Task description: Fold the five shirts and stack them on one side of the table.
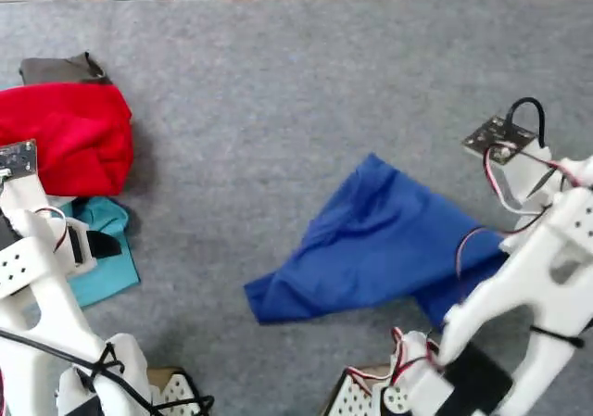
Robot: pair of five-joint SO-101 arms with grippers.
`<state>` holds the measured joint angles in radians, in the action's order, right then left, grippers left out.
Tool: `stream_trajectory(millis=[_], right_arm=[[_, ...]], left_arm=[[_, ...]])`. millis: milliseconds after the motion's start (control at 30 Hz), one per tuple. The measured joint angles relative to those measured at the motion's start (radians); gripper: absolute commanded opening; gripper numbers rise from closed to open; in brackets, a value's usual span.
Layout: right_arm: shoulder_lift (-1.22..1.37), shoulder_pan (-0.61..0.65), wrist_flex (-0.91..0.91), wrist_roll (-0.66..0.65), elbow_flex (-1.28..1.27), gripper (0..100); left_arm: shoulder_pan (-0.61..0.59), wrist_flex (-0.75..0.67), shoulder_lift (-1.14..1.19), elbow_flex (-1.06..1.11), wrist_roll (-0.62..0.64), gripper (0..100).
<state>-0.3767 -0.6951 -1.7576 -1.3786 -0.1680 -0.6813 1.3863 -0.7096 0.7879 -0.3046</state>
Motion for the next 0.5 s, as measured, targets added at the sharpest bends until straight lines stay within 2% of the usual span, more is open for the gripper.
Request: stream_trajectory(millis=[100, 200, 300, 400, 433, 500], right_arm=[[-0.043, 0.107, 0.000, 0.083, -0.015, 35.7], [-0.054, 0.249, 0.000, 0.229, -0.023, 35.1], [-0.054, 0.374, 0.002, 0.407, -0.008, 22.2], [-0.054, 0.368, 0.021, 0.546, 0.000, 5.2], [-0.051, 0.347, 0.048, 0.574, -0.018, 2.5], [-0.011, 0.288, 0.106, 0.589, -0.091, 4.6]], left_arm=[[0.000, -0.002, 0.015, 0.000, -0.002, 34], [0.000, -0.002, 0.026, 0.000, -0.002, 34], [0.000, -0.002, 0.035, 0.000, -0.002, 34], [-0.009, -0.002, 0.035, 0.000, -0.002, 34], [-0.012, -0.002, 0.035, 0.000, -0.002, 34], [-0.015, -0.002, 0.037, 0.000, -0.002, 34]])
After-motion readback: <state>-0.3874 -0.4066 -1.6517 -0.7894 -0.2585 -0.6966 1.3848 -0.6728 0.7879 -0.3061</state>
